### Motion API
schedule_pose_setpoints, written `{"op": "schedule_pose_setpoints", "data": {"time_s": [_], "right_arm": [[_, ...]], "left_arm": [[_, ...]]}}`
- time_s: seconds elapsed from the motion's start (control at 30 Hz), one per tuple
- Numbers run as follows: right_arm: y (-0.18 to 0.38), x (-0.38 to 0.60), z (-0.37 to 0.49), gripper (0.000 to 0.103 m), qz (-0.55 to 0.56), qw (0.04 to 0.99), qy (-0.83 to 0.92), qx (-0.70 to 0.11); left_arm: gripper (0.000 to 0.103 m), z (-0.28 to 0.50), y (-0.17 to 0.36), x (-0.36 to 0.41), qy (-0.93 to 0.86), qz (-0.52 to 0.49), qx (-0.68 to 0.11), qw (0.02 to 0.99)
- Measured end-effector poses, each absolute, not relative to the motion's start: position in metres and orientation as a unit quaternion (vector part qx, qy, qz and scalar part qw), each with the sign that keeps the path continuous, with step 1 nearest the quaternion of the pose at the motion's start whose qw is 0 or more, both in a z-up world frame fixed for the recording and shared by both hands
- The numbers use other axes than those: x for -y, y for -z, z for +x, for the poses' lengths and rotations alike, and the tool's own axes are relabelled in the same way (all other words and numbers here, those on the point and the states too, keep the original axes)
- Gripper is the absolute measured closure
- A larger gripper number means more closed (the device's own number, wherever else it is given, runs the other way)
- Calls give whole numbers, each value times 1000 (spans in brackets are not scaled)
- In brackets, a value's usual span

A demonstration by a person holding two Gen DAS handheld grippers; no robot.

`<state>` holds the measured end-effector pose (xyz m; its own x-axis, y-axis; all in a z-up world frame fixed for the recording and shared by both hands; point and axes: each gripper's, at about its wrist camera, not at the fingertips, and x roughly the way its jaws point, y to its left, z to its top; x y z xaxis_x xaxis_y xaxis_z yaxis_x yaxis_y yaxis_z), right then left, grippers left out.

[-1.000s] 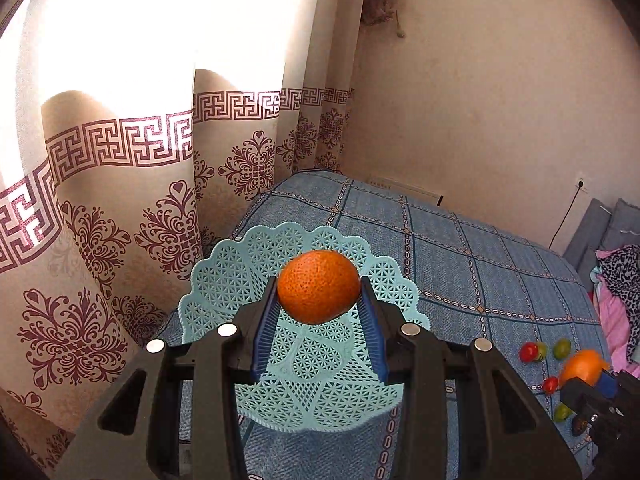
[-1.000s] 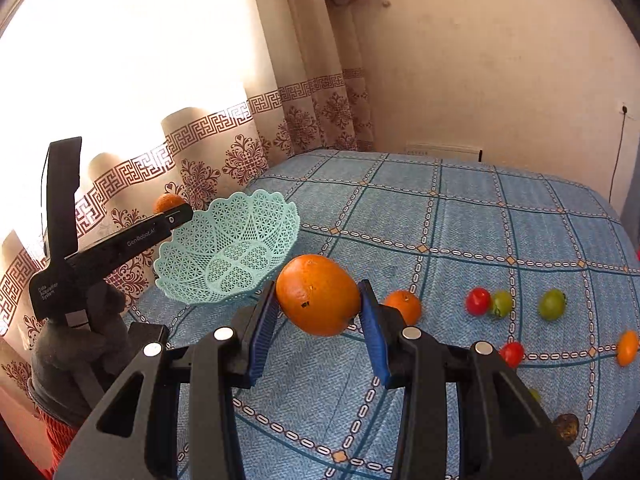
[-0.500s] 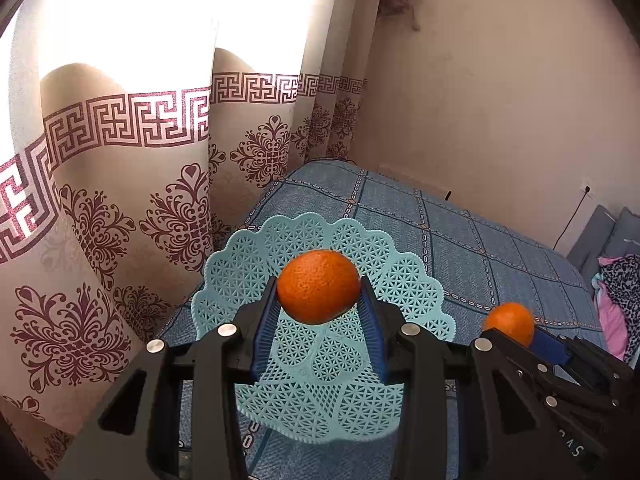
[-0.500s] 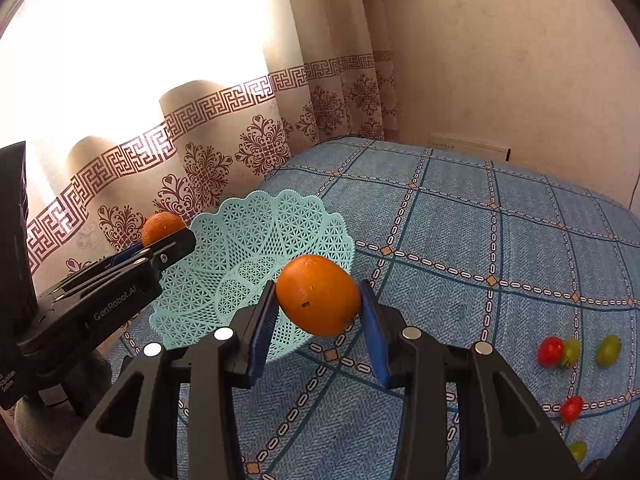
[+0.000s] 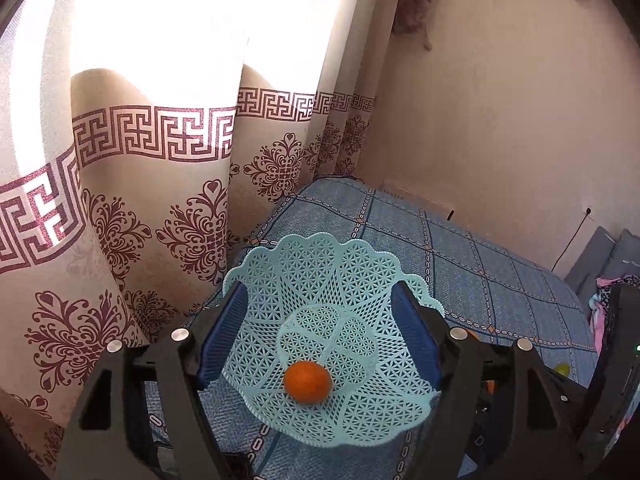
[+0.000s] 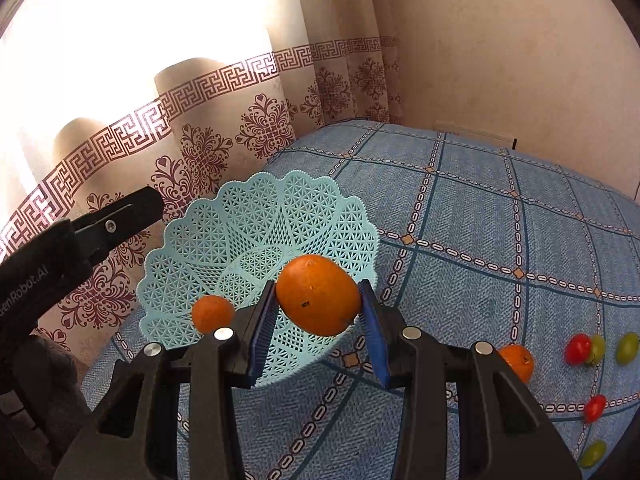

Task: Organize fruits
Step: 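Open the right gripper to drop its orange into the teal basket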

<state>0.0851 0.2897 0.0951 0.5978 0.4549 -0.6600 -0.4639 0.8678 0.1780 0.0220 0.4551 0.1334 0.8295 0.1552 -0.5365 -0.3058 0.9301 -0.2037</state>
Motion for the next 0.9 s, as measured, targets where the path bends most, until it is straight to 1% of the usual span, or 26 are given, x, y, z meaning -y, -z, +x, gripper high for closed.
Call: {"op": "schedule_pose_setpoints", "data": {"time_s": [0.1,0.13,0.17,0.2,0.23,0.47,0.9], "right_arm": [[-97,-292,84,62,-7,894,-258,-365],[-97,-292,84,60,-6,894,-259,-366],[-97,-292,84,51,-4,894,-261,-365],[-99,-290,83,37,-1,896,-259,-361],[-101,-290,82,33,1,900,-255,-354],[-109,-277,68,32,-3,912,-245,-330],[-112,-232,54,32,29,921,-215,-325]], "left_arm": [[20,19,-137,-457,-125,-145,-258,947],[17,17,-138,-457,-126,-146,-256,947],[14,18,-139,-457,-127,-146,-254,948],[12,17,-139,-457,-128,-147,-252,948],[10,17,-140,-458,-130,-147,-250,948],[5,13,-147,-456,-138,-143,-233,952],[4,9,-153,-427,-113,-107,-222,962]]}}
